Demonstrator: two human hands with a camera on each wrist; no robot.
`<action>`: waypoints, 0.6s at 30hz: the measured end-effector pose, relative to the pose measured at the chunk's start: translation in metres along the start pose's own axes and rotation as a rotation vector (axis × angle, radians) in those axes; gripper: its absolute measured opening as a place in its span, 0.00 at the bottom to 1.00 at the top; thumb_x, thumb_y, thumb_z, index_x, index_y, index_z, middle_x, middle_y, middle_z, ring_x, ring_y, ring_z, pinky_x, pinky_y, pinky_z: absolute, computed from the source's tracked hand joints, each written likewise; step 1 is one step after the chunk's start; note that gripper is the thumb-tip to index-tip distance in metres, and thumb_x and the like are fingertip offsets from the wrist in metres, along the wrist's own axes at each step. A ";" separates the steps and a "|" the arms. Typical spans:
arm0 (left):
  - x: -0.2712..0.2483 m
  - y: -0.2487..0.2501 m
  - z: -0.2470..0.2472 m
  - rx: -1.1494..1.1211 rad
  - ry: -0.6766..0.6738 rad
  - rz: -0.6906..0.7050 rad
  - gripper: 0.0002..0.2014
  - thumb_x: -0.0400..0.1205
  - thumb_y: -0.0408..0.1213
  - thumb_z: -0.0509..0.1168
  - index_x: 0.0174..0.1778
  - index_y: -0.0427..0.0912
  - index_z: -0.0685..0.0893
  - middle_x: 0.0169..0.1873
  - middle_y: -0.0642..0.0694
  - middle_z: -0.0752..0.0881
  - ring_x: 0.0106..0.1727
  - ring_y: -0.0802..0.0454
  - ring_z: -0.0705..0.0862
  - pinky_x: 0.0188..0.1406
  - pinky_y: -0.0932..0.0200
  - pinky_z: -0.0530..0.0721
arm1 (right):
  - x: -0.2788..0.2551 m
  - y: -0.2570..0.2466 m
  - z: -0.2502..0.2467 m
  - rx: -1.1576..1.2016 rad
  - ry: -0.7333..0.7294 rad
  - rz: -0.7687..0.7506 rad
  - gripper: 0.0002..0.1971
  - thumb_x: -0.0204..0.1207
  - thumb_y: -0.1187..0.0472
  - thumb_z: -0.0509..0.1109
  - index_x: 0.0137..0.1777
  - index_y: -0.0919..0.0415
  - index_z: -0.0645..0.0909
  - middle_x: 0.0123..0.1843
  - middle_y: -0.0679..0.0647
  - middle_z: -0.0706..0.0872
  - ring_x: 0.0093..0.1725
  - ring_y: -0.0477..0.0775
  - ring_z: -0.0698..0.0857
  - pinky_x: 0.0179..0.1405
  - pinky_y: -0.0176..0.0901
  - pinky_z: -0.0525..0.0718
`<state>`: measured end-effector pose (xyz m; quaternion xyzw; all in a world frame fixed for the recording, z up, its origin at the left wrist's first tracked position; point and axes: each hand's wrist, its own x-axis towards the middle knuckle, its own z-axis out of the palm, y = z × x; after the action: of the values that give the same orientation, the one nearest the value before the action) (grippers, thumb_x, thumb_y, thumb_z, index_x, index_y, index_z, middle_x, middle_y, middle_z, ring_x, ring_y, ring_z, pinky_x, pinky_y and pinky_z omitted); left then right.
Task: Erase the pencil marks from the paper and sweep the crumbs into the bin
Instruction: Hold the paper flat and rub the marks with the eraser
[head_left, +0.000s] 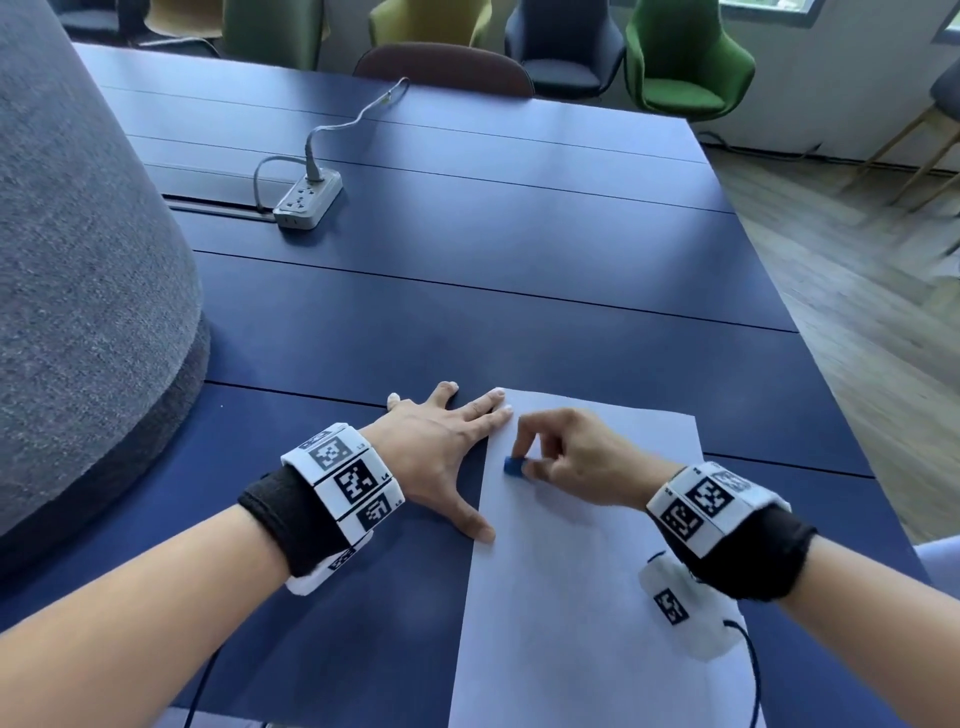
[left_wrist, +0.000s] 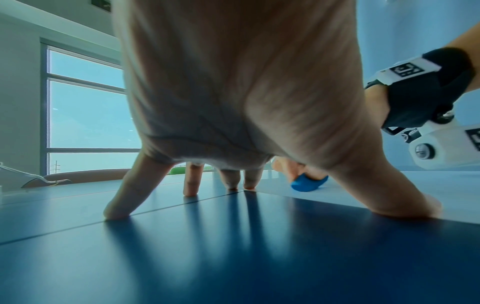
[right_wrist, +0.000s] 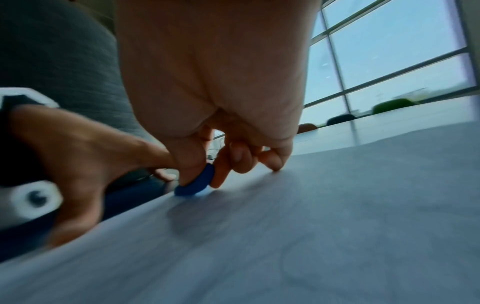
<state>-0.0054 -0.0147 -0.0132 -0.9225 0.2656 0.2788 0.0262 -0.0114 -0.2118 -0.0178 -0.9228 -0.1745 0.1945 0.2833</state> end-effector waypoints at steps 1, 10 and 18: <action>0.000 0.000 0.000 0.003 -0.001 -0.001 0.65 0.61 0.78 0.69 0.85 0.59 0.36 0.83 0.67 0.35 0.84 0.44 0.42 0.70 0.24 0.61 | -0.003 -0.002 0.002 -0.011 -0.053 -0.010 0.03 0.73 0.60 0.72 0.41 0.50 0.83 0.27 0.44 0.75 0.27 0.43 0.72 0.29 0.34 0.69; -0.001 0.001 -0.001 -0.003 -0.018 -0.001 0.66 0.60 0.78 0.70 0.84 0.59 0.35 0.82 0.67 0.33 0.84 0.43 0.40 0.71 0.22 0.59 | -0.010 -0.007 0.007 -0.041 -0.057 -0.044 0.01 0.73 0.60 0.72 0.42 0.53 0.83 0.29 0.46 0.75 0.28 0.45 0.72 0.33 0.40 0.73; 0.000 0.001 -0.002 -0.003 -0.026 -0.001 0.67 0.59 0.78 0.70 0.84 0.59 0.35 0.82 0.68 0.33 0.84 0.43 0.40 0.71 0.22 0.59 | -0.006 -0.004 0.003 -0.035 -0.006 -0.041 0.01 0.74 0.62 0.71 0.42 0.55 0.82 0.27 0.46 0.74 0.27 0.45 0.71 0.29 0.37 0.70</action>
<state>-0.0055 -0.0160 -0.0115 -0.9190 0.2645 0.2910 0.0284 -0.0195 -0.2095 -0.0161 -0.9231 -0.1977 0.1883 0.2707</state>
